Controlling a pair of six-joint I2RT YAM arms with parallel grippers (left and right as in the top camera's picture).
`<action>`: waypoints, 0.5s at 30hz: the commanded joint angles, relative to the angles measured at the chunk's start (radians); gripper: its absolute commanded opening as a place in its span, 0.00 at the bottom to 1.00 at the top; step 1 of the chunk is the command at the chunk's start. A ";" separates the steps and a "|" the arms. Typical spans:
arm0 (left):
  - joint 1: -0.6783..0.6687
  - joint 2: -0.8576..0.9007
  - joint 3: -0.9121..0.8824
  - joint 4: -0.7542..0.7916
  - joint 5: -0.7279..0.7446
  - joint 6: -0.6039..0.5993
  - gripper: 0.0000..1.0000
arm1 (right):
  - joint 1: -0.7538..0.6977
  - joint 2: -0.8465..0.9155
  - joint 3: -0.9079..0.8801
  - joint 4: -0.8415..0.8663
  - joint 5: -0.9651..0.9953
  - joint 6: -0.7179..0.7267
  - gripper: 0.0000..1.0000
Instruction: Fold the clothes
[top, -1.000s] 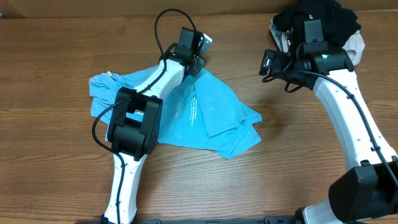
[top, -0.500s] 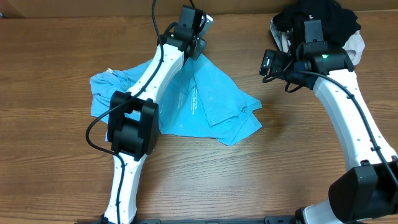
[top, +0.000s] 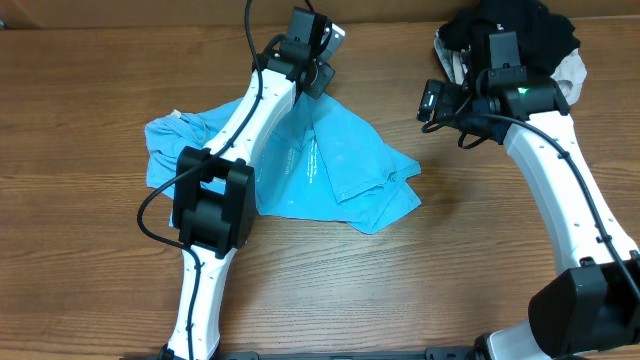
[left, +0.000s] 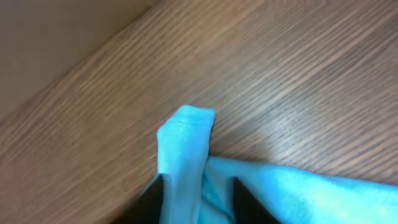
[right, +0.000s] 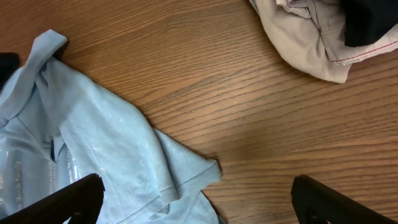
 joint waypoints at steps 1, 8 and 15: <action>0.000 0.046 0.021 0.038 0.031 -0.005 0.62 | -0.002 -0.001 0.007 0.003 0.009 -0.003 1.00; 0.000 0.136 0.021 0.147 0.031 0.012 0.72 | -0.002 -0.001 0.007 0.004 0.009 -0.003 1.00; 0.000 0.182 0.021 0.167 0.024 0.012 0.61 | -0.002 -0.001 0.007 0.010 0.009 -0.003 1.00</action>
